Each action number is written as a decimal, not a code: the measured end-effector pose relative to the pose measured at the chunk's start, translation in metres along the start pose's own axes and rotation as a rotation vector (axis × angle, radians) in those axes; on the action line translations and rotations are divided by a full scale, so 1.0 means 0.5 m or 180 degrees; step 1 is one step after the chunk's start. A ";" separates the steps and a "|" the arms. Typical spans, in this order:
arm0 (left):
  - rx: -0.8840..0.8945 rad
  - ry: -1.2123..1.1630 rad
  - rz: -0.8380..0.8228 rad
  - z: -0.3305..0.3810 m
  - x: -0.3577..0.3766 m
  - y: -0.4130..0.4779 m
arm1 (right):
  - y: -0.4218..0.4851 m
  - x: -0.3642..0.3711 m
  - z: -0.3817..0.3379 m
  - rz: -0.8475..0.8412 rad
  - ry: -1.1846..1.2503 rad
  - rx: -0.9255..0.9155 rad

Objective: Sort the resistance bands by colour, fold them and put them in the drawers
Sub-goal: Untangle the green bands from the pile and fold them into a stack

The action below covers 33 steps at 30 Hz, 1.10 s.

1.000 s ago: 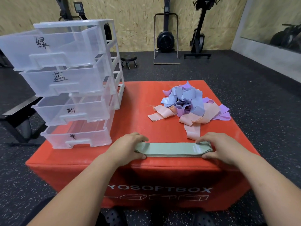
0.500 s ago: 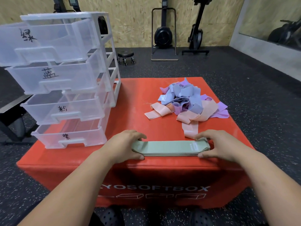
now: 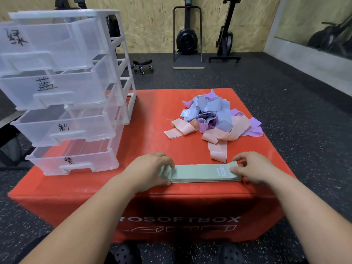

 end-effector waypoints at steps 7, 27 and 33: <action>-0.0022 -0.0091 -0.0059 0.000 0.000 0.001 | -0.011 0.001 -0.012 0.0112 0.0345 0.0161; -0.0355 -0.1602 0.0492 0.106 -0.017 0.060 | -0.055 -0.035 -0.093 -0.0018 0.2564 0.0358; -0.1355 -0.4122 0.0008 0.202 0.008 0.090 | -0.078 -0.009 -0.143 0.0247 0.2589 -0.0096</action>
Point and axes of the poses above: each hand's wrist, its own y-axis towards the middle knuckle, its own x-axis out of the palm, z = x × y, the point moved 5 cm from there along y, towards the middle knuckle, and after that the axes turned 4 degrees about z, right-handed, at the moved point
